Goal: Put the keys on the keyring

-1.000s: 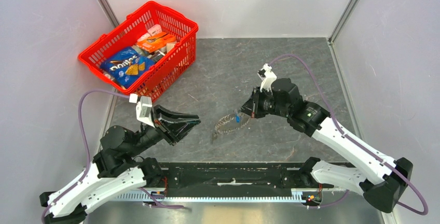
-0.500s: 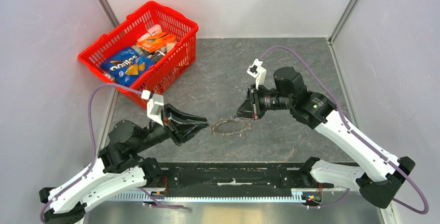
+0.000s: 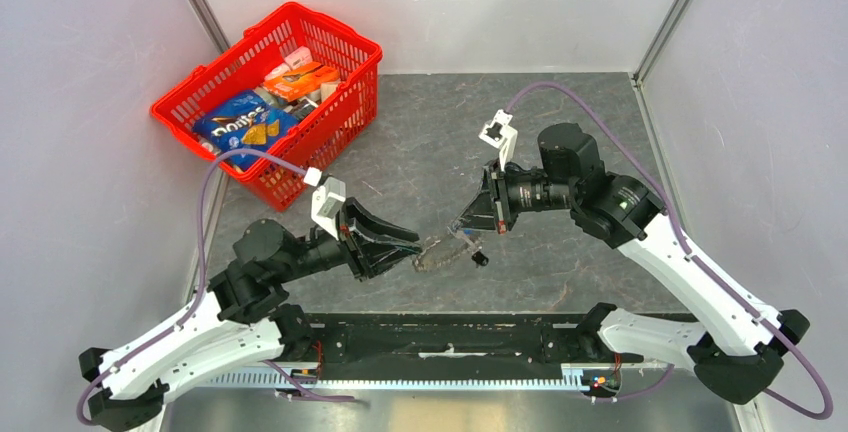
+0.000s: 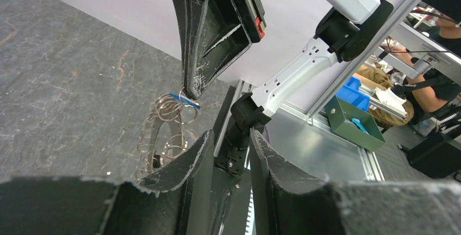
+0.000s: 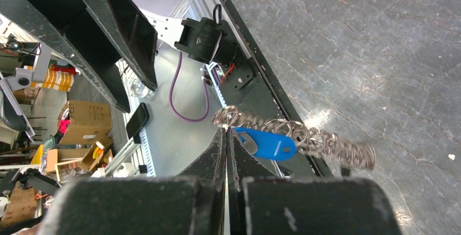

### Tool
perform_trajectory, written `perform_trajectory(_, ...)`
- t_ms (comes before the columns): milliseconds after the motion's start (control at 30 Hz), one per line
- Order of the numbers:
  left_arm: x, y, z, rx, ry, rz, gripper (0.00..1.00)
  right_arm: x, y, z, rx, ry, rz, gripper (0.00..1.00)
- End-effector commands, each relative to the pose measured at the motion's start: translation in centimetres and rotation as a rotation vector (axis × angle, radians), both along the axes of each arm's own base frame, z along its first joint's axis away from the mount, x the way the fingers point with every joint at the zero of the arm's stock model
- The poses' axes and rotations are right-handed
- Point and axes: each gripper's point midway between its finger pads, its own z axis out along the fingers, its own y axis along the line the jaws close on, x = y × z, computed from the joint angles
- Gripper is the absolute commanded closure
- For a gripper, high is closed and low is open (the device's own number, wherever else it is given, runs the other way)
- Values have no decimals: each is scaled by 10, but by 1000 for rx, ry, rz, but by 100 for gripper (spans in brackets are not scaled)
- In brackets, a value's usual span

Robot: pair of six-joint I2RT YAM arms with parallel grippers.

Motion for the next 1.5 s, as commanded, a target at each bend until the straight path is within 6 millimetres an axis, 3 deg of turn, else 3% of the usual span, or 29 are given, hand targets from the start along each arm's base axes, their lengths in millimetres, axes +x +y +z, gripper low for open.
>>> perform_trajectory(0, -10, -4, 23, -68, -24, -64, 63, -10, -4, 39, 84, -100, 41, 100)
perform_trajectory(333, -3, -17, 17, -63, -34, -70, 63, -17, -8, 51, 86, -120, 75, 100)
perform_trajectory(567, -2, -16, 24, -82, -127, -65, 62, -38, -11, 63, 111, -119, 186, 100)
perform_trajectory(800, -12, -13, 38, -142, -190, -105, 60, -53, -14, 73, 123, -111, 262, 100)
perform_trajectory(1000, -24, -14, 44, -170, -197, -168, 60, -51, -14, 78, 127, -100, 245, 100)
perform_trajectory(1200, -26, -24, 34, -160, -177, -220, 60, -48, -13, 83, 138, -89, 208, 100)
perform_trajectory(1467, -19, -35, 18, -133, -207, -217, 49, -50, -12, 89, 158, -79, 212, 100)
